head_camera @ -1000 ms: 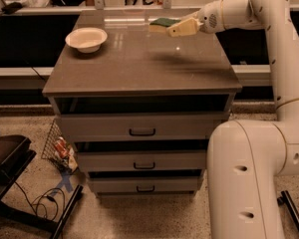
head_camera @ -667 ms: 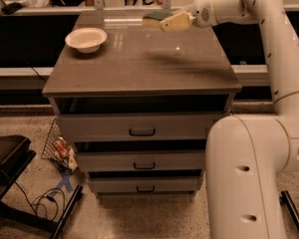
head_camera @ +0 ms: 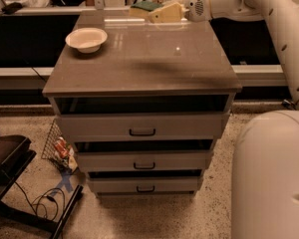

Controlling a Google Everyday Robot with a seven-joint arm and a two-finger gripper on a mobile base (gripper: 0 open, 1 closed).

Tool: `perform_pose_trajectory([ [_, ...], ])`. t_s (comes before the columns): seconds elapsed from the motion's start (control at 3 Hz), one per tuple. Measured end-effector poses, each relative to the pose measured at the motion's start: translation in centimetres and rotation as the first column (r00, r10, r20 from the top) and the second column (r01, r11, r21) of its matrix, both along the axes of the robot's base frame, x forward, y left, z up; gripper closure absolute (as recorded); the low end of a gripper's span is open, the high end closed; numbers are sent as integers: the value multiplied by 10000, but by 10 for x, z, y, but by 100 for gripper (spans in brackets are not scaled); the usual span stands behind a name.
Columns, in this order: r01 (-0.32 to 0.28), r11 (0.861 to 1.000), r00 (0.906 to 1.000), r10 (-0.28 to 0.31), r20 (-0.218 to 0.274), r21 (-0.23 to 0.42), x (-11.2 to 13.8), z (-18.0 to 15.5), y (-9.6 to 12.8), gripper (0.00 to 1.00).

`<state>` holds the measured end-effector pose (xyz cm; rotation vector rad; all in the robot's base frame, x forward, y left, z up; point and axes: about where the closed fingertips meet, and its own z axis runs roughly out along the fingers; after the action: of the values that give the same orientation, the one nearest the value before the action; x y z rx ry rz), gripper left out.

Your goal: Place sponge into paper bowl

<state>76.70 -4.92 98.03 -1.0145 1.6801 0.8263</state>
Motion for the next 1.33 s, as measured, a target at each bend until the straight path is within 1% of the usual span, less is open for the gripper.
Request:
perform_pose_trajectory([
  [0.33,-894,9955,9956,884,301,308,-27,-15,56,100],
  [0.67,-895,9955,9956,886,301,308,-27,-15,56,100],
  [1.0,-1108,9938,9931,1107,393,13,-14,-13,78,100],
  [1.33,-1082,9916,9912,1131,689,-712,42,-14,144,100],
])
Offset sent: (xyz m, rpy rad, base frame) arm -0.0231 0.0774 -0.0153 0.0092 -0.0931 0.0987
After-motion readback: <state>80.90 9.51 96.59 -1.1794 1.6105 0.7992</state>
